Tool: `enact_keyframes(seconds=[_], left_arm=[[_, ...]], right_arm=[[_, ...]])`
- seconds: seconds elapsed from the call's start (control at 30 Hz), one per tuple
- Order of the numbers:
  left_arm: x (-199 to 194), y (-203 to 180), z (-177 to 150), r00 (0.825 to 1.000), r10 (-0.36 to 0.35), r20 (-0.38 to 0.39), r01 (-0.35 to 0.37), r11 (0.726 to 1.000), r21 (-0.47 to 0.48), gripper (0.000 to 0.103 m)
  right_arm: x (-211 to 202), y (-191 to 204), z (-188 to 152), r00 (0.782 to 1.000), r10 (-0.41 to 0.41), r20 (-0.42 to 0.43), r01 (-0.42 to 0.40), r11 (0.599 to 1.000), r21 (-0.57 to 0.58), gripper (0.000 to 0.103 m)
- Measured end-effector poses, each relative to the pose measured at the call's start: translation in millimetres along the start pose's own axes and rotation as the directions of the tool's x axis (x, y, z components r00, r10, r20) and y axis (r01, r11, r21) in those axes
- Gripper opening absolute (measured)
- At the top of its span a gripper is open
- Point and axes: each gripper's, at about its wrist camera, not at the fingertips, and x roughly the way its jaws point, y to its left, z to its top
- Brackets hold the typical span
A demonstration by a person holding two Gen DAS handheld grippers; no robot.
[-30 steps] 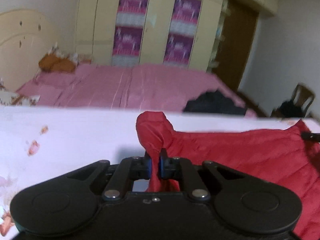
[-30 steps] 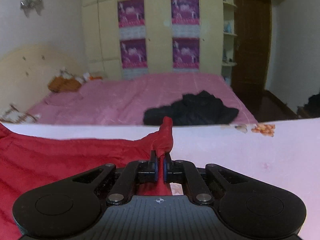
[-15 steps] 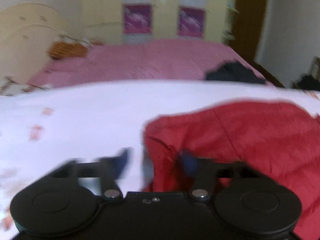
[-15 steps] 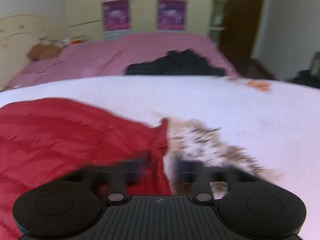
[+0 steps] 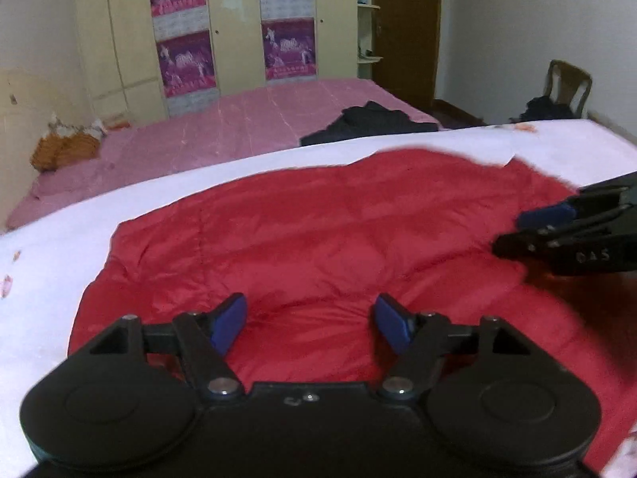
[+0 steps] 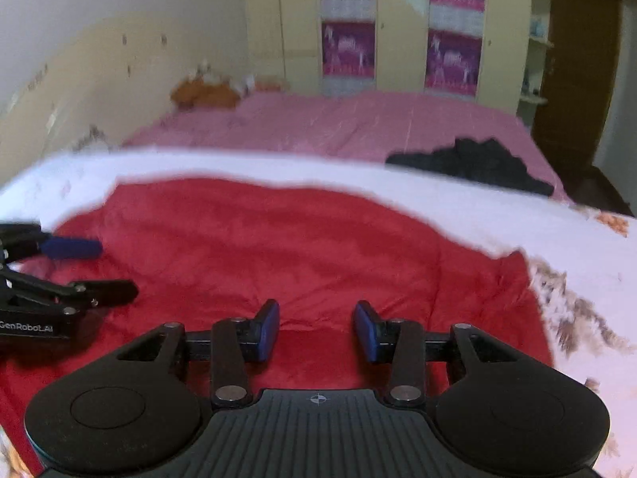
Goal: Fold large clothes
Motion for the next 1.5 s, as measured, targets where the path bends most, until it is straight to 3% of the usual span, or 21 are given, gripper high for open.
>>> enact_keyframes(seconds=[0.13,0.27,0.3,0.33,0.4,0.47,0.57,0.67,0.73,0.8,0.83,0.93,1.0,1.03,1.13,1.17,1.2,1.23,1.27,1.4,1.5], left_arm=[[10,15,-13,1.000,-0.021,0.016,0.022,0.997,-0.070,0.074],[-14,22,-12,0.999,0.015,0.036,-0.012,0.997,-0.078,0.077],[-26,27,-15,0.997,0.044,0.059,-0.040,0.996,-0.075,0.087],[-41,34,-21,0.993,0.087,0.081,-0.080,0.993,-0.084,0.091],[-71,51,-37,0.983,0.154,0.105,-0.137,0.979,-0.150,0.094],[-95,73,-57,0.981,0.178,0.078,-0.149,0.948,-0.281,0.092],[-125,102,-96,0.986,0.160,0.044,-0.115,0.848,-0.518,0.087],[-146,116,-133,0.990,0.137,0.035,-0.072,0.703,-0.707,0.086],[-149,119,-151,0.994,0.069,0.087,0.029,0.593,-0.805,0.083],[-143,118,-159,0.993,0.012,0.119,0.095,0.525,-0.846,0.080],[-140,117,-157,0.991,-0.001,0.137,0.118,0.509,-0.853,0.078],[-122,116,-145,0.991,-0.007,0.134,0.119,0.515,-0.849,0.069],[-106,120,-139,0.992,-0.001,0.126,0.109,0.506,-0.855,0.067],[-102,122,-138,0.992,0.003,0.124,0.105,0.508,-0.855,0.065],[-85,124,-127,0.994,0.006,0.112,0.092,0.526,-0.845,0.062],[-84,122,-126,0.995,0.009,0.103,0.082,0.544,-0.835,0.057],[-82,121,-122,0.995,0.014,0.094,0.070,0.567,-0.821,0.045],[-81,121,-120,0.996,0.015,0.090,0.064,0.584,-0.809,0.040],[-85,120,-119,0.996,0.015,0.087,0.061,0.596,-0.801,0.035],[-99,103,-107,0.997,0.057,0.047,-0.007,0.705,-0.709,0.022],[-114,89,-96,0.996,0.082,0.043,-0.034,0.750,-0.660,0.018]], right_arm=[[16,-20,-12,0.998,-0.058,0.002,0.058,0.998,0.025,0.041],[-15,-33,-16,0.994,-0.102,0.050,0.098,0.992,0.082,0.044],[-29,-35,-22,0.989,-0.126,0.073,0.119,0.988,0.096,0.054],[-48,-42,-31,0.984,-0.144,0.102,0.130,0.983,0.128,0.088],[-84,-65,-54,0.982,-0.102,0.157,0.063,0.970,0.236,0.094],[-110,-86,-80,0.984,-0.106,0.142,0.048,0.932,0.360,0.092],[-143,-115,-118,0.984,-0.102,0.146,-0.002,0.816,0.579,0.087],[-158,-129,-159,0.988,-0.038,0.153,-0.091,0.651,0.753,0.086],[-157,-126,-175,0.986,0.020,0.164,-0.146,0.571,0.808,0.085],[-150,-117,-180,0.982,0.040,0.183,-0.176,0.527,0.832,0.080],[-149,-116,-177,0.979,0.042,0.199,-0.191,0.521,0.832,0.079],[-133,-109,-164,0.972,0.064,0.228,-0.229,0.495,0.838,0.079],[-121,-105,-155,0.973,0.055,0.225,-0.221,0.516,0.828,0.076],[-112,-104,-149,0.974,0.057,0.219,-0.216,0.517,0.829,0.069],[-103,-100,-136,0.980,0.020,0.197,-0.174,0.556,0.813,0.062],[-100,-98,-138,0.983,0.015,0.186,-0.162,0.562,0.811,0.055],[-99,-96,-139,0.984,0.014,0.179,-0.155,0.569,0.808,0.051],[-96,-96,-138,0.985,0.019,0.174,-0.153,0.578,0.801,0.035],[-95,-95,-135,0.985,0.021,0.170,-0.149,0.592,0.792,0.027],[-102,-82,-122,0.989,-0.018,0.148,-0.095,0.686,0.721,0.017],[-109,-78,-116,0.989,-0.032,0.145,-0.078,0.719,0.691,0.015]])
